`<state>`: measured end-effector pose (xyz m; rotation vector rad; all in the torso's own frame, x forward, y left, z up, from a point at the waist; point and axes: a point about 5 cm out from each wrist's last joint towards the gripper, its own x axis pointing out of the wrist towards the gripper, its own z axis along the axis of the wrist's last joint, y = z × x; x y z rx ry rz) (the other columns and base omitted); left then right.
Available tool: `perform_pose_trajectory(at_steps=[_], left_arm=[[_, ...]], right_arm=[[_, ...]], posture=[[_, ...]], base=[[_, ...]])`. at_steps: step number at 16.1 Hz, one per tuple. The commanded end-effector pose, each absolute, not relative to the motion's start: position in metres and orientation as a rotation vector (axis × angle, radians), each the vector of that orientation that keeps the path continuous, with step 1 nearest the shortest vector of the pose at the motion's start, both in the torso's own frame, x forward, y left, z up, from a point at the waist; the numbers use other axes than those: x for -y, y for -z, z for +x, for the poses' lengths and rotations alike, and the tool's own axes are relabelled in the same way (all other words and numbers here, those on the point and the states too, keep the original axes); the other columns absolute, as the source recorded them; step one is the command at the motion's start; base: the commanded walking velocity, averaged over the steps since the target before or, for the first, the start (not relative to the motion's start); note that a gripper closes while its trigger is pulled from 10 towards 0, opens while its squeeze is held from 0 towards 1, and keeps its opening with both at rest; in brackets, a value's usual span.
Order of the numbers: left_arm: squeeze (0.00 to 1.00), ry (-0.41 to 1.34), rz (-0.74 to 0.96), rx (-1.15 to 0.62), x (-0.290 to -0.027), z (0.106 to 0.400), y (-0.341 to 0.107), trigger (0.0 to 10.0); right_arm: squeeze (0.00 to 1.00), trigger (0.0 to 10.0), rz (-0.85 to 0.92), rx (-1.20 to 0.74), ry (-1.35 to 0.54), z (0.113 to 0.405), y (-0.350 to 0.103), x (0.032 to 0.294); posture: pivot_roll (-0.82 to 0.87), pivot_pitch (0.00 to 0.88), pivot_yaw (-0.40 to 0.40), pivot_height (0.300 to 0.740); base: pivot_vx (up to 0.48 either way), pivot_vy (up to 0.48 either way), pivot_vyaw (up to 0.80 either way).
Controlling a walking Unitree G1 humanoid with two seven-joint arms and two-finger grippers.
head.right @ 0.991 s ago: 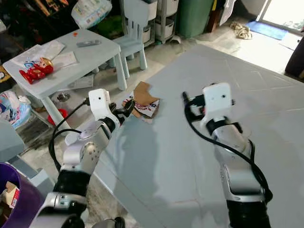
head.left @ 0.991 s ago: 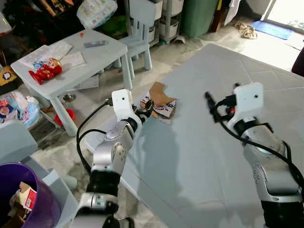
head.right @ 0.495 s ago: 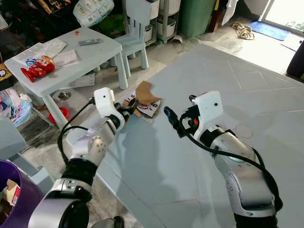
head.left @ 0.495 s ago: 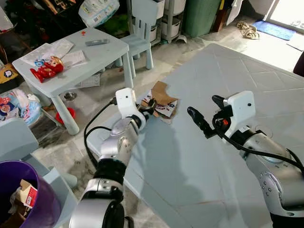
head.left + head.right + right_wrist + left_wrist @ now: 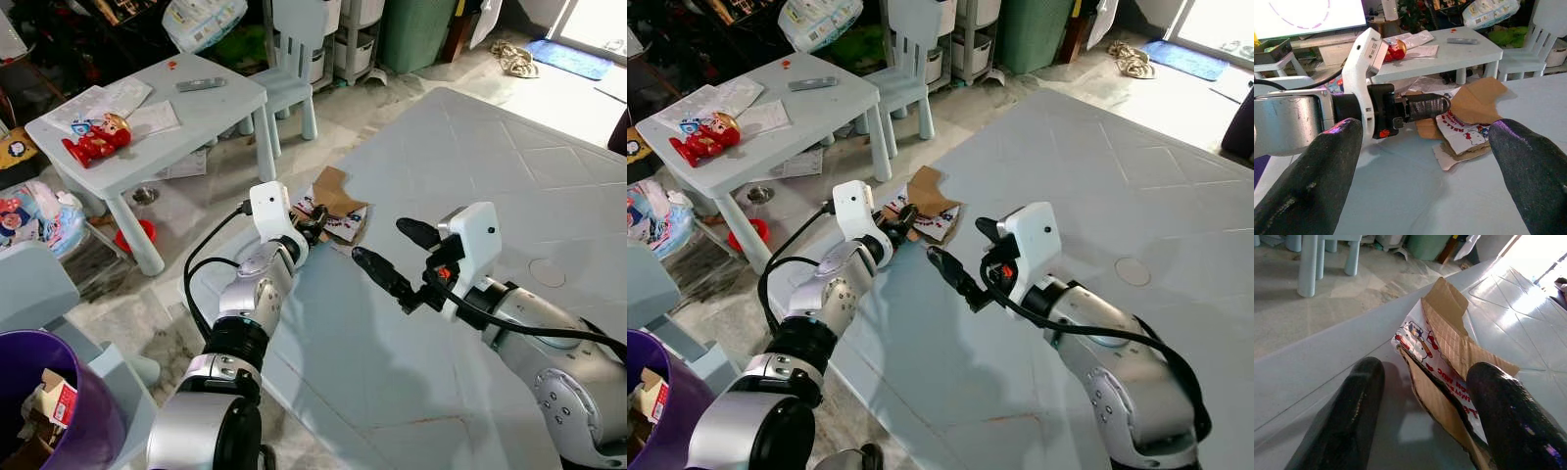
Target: Picking trash to rubbish bin
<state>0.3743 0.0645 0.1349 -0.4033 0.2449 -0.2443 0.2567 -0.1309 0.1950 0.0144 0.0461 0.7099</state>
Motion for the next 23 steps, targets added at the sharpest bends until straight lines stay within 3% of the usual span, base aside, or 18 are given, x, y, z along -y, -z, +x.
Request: perform_pose_trajectory(at_steps=[1, 18, 23], left_arm=[[0.0, 0.247, -0.412, -0.265, -0.063, 0.374, -0.131, 0.0], [0.0, 0.25, -0.483, -0.192, -0.066, 0.367, -0.129, 0.0], [0.0, 0.243, -0.406, -0.005, -0.067, 0.355, -0.147, 0.0]], right_arm=[[0.0, 10.0, 0.01, -0.047, -0.749, 0.251, -0.198, 0.127], [0.0, 10.0, -0.004, -0.058, -0.788, 0.258, -0.2, 0.119], [0.0, 10.0, -0.015, -0.054, -0.746, 0.262, -0.199, 0.121]], posture=[[-0.14, 0.168, -0.018, 0.74], [-0.12, 0.152, -0.05, 0.74], [-0.12, 0.163, -0.068, 0.74]], base=[[0.0, 0.0, 0.0], [0.0, 0.0, 0.0], [0.0, 0.0, 0.0]])
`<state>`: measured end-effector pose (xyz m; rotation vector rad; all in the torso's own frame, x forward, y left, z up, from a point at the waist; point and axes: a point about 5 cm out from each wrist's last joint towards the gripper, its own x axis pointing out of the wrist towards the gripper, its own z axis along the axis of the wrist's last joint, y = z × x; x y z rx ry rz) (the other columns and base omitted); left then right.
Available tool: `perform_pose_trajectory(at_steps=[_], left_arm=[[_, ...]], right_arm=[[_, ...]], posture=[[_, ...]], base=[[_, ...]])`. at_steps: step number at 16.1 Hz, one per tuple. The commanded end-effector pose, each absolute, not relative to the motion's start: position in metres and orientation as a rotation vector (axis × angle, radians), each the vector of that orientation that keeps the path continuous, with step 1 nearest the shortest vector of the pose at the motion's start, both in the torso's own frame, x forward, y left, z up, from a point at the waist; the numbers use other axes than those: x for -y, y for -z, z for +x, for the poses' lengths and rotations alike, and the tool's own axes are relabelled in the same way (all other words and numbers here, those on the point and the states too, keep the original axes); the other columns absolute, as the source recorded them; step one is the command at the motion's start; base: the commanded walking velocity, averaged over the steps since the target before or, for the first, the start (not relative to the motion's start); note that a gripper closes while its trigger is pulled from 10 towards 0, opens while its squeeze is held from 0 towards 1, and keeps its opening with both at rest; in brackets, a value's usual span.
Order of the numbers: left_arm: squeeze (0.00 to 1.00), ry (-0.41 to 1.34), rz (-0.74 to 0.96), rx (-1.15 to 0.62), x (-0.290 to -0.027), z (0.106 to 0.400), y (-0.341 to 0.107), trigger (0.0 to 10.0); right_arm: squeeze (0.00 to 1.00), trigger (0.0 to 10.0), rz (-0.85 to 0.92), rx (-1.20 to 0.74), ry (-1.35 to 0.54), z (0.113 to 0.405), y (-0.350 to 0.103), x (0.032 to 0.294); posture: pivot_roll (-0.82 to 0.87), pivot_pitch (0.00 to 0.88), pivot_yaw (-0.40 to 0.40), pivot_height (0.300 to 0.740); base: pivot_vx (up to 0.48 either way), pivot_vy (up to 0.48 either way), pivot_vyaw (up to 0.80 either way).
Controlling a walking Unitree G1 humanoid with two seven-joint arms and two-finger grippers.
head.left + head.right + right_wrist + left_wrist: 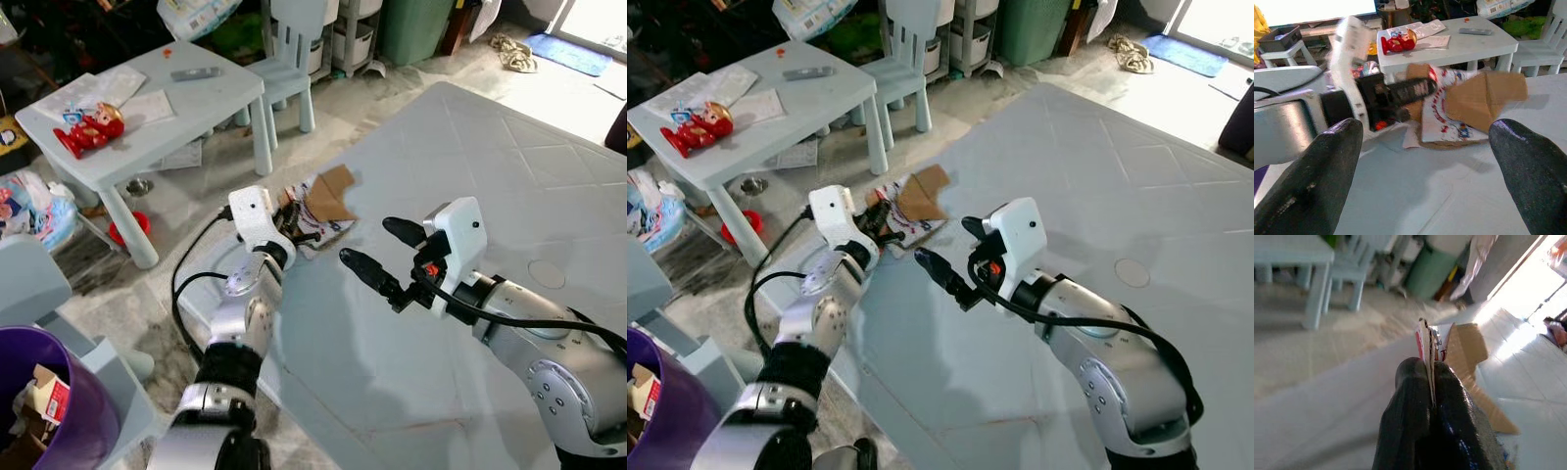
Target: Picking trash to rubbish bin
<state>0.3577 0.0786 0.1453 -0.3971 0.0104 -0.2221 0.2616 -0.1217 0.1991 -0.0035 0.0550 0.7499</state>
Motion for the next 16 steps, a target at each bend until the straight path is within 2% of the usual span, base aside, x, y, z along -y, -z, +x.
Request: perform_pose_trajectory(at_steps=[1, 6, 9, 11, 16], left_arm=[[0.0, 0.243, -0.363, 0.059, -0.066, 0.351, -0.156, 0.0], [0.0, 0.234, -0.122, 0.372, -0.075, 0.328, -0.197, 0.0], [0.0, 0.093, 0.102, 0.597, -0.093, 0.31, -0.234, 0.0], [0.0, 0.028, 0.172, 0.608, -0.106, 0.3, -0.236, 0.0], [0.0, -0.038, 0.239, 0.432, -0.137, 0.262, -0.193, 0.0]], right_arm=[[0.0, 10.0, -0.023, -0.052, -0.733, 0.263, -0.199, 0.122], [0.0, 10.0, -0.071, 0.018, -0.587, 0.28, -0.209, 0.133], [0.0, 10.0, -0.126, 0.072, -0.417, 0.292, -0.215, 0.149], [0.0, 10.0, -0.168, 0.092, -0.353, 0.296, -0.216, 0.156], [0.0, 10.0, -0.136, 0.104, -0.267, 0.304, -0.209, 0.159]], posture=[[-0.12, 0.161, -0.071, 0.74], [-0.11, 0.157, -0.076, 0.74], [-0.1, 0.159, -0.075, 0.74], [-0.1, 0.16, -0.075, 0.74], [-0.03, 0.162, -0.062, 0.74]], base=[[0.0, 0.0, 0.0], [0.0, 0.0, 0.0], [0.0, 0.0, 0.0], [0.0, 0.0, 0.0], [0.0, 0.0, 0.0]])
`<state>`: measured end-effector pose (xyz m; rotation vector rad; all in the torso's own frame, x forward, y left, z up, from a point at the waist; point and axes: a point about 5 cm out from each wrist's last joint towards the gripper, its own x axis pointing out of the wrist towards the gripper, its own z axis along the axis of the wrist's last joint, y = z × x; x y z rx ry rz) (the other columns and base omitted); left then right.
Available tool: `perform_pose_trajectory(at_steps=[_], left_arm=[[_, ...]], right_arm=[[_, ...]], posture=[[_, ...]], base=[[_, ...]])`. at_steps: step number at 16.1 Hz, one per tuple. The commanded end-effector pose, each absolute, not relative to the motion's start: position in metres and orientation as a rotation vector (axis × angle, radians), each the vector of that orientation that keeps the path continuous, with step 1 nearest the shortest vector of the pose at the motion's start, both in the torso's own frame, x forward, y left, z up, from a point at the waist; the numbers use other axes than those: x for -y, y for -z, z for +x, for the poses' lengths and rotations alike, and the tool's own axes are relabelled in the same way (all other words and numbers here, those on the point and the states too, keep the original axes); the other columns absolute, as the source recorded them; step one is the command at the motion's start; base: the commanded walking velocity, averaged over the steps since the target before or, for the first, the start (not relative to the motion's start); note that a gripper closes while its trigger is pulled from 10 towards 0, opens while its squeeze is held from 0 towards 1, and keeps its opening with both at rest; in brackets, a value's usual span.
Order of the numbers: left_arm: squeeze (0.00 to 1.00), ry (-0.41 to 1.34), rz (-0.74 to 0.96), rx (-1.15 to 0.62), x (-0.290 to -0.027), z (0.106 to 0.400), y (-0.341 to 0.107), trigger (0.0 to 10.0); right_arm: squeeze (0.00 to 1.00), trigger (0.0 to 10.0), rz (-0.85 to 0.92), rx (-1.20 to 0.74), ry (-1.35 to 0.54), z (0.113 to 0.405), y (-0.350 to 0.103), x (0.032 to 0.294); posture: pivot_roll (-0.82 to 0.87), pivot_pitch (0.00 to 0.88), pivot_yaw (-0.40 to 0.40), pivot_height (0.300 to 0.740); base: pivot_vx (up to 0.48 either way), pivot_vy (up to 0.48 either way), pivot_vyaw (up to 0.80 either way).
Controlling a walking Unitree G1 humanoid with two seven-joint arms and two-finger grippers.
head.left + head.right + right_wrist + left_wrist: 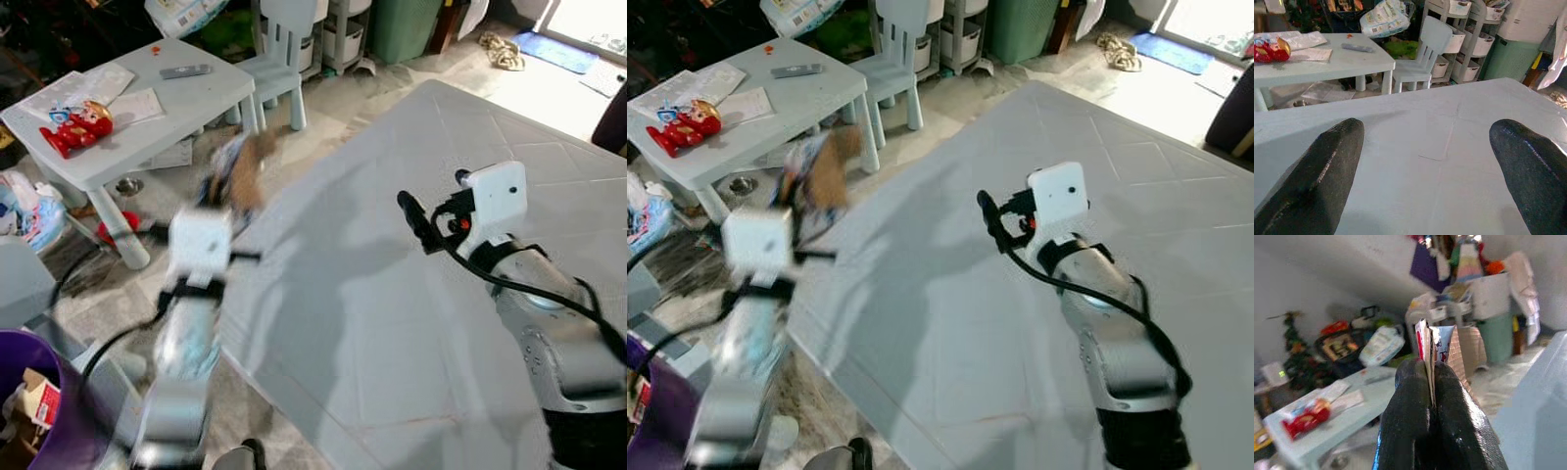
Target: Picking trash to rubbish bin
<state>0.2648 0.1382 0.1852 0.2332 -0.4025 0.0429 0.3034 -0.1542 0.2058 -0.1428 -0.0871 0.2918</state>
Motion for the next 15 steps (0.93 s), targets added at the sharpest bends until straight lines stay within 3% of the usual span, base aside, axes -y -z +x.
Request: perform_pose_trajectory(at_steps=[1, 7, 15], left_arm=[[0.0, -0.049, 0.239, 0.418, -0.14, 0.259, -0.191, 0.0], [0.0, -0.07, 0.242, 0.373, -0.144, 0.248, -0.192, 0.0], [0.0, -0.011, 0.233, 0.334, -0.139, 0.258, -0.195, 0.0]], right_arm=[[0.0, 10.0, -0.128, 0.105, -0.272, 0.305, -0.209, 0.157], [0.0, 10.0, -0.1, 0.11, -0.323, 0.306, -0.2, 0.135], [0.0, 10.0, -0.086, 0.12, -0.314, 0.301, -0.193, 0.131]], posture=[[-0.01, 0.165, -0.059, 0.74], [0.05, 0.16, -0.04, 0.74], [0.04, 0.162, -0.003, 0.74]], base=[[0.0, 0.0, 0.0], [0.0, 0.0, 0.0], [0.0, 0.0, 0.77]])
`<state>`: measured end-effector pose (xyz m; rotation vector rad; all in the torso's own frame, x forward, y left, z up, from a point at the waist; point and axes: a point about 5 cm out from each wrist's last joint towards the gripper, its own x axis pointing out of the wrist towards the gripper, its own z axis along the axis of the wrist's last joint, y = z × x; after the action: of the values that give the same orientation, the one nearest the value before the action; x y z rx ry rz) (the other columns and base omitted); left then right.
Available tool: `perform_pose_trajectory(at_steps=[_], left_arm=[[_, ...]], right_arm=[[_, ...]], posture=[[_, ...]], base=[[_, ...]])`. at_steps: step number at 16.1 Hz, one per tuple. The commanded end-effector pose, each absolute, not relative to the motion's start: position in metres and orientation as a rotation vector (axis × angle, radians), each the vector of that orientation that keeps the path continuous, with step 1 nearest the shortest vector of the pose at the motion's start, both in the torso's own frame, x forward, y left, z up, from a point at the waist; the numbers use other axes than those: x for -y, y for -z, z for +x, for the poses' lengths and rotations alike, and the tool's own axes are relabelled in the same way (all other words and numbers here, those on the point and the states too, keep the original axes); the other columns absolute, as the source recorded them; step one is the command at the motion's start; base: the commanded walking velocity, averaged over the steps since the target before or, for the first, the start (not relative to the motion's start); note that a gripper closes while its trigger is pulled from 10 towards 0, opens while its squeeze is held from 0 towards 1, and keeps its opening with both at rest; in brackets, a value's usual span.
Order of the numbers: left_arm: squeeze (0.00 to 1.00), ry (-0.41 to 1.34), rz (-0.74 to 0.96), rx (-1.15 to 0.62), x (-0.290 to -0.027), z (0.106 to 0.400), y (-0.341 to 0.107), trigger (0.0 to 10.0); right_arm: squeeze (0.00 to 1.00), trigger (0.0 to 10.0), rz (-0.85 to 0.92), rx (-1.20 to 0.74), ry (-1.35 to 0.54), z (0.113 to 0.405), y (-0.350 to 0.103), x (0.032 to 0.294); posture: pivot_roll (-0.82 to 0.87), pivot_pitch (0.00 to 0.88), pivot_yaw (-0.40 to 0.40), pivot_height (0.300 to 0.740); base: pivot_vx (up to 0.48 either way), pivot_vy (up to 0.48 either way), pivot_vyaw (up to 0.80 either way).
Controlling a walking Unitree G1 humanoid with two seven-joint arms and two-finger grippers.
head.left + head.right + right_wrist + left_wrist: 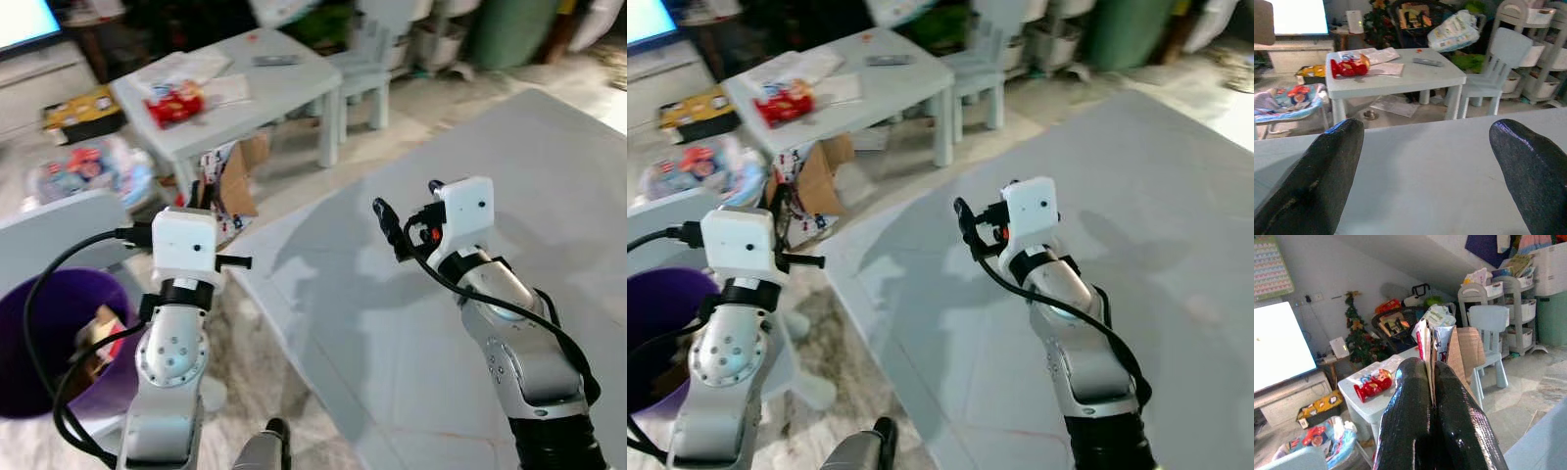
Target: Picking trash to rubbish bin
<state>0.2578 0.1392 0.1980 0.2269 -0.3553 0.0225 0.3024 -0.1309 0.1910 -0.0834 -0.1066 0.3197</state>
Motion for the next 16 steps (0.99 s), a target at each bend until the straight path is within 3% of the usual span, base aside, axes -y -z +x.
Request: perform_pose_trajectory(at_steps=[1, 16], left_arm=[[0.0, -0.009, 0.23, 0.33, -0.138, 0.258, -0.195, 0.0], [0.0, -0.059, 0.13, 0.314, -0.14, 0.272, -0.199, 0.0]], right_arm=[[0.0, 10.0, -0.087, 0.119, -0.317, 0.301, -0.193, 0.131], [0.0, 10.0, -0.087, 0.124, -0.333, 0.302, -0.193, 0.129]], posture=[[0.04, 0.162, -0.003, 0.74], [0.03, 0.164, -0.005, 0.74]], base=[[0.0, 0.0, 0.8], [0.0, 0.0, 0.8]])
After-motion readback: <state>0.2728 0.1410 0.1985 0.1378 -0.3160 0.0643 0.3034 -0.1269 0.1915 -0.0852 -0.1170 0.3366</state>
